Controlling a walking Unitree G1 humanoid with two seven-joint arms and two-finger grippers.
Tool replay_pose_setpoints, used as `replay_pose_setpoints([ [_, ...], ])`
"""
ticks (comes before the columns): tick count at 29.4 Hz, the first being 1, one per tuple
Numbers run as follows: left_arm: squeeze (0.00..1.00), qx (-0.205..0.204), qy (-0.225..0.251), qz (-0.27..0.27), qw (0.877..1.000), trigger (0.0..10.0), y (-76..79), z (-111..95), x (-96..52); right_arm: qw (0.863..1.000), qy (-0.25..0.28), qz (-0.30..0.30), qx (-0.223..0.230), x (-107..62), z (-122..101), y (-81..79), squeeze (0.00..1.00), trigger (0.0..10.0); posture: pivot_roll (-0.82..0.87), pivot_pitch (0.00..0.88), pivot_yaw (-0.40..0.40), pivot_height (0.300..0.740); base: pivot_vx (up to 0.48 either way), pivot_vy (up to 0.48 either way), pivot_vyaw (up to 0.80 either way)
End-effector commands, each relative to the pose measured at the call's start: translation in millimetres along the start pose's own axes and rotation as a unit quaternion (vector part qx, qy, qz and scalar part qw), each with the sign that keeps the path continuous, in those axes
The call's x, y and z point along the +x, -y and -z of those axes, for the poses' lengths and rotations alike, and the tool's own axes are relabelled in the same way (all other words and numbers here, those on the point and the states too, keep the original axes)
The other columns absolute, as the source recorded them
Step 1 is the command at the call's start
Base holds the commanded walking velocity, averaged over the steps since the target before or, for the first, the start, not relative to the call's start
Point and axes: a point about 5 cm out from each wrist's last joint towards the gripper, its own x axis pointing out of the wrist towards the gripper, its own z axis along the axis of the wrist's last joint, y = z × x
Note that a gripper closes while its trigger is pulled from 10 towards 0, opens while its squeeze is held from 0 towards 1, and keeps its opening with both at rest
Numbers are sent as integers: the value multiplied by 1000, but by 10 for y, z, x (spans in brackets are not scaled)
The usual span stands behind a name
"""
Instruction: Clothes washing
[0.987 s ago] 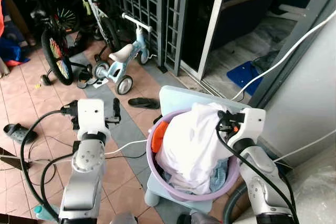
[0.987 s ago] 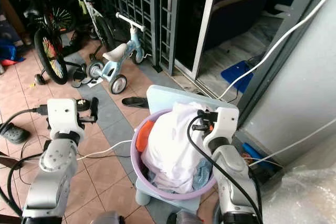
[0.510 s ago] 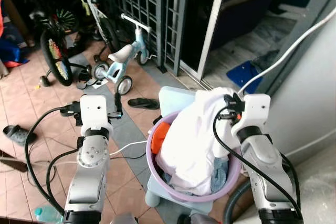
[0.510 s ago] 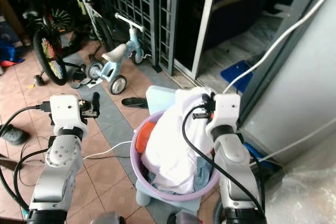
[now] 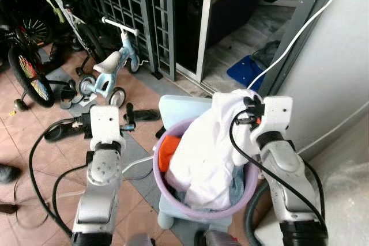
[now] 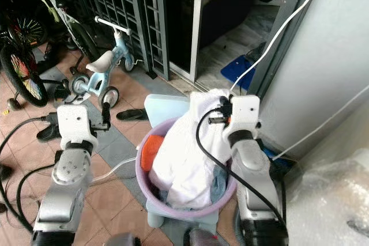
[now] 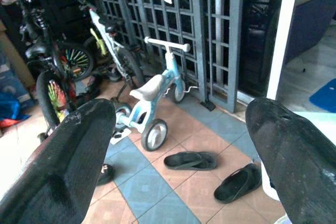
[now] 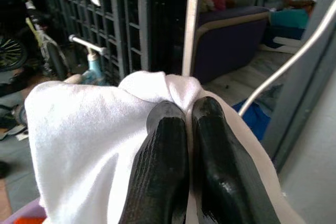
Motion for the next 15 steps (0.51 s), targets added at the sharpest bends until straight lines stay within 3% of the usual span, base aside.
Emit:
replay_pose_setpoints([
  [1, 0, 8, -2, -2, 1000, 10000, -21, 7, -7, 1000, 14, 1, -4, 29, -54, -1, 0, 10000, -54, 0, 26, 740, -292, 0, 0],
  [9, 0, 9, -5, -1, 1000, 10000, -17, 23, -28, 1000, 14, 1, -6, 45, -51, 2, 0, 10000, -52, 0, 22, 740, -296, 0, 0],
  [15, 0, 5, -8, 0, 1000, 10000, -9, 34, -39, 1000, 15, -2, -8, 55, -64, -12, 0, 10000, -49, 0, 12, 740, 0, 0, -163],
])
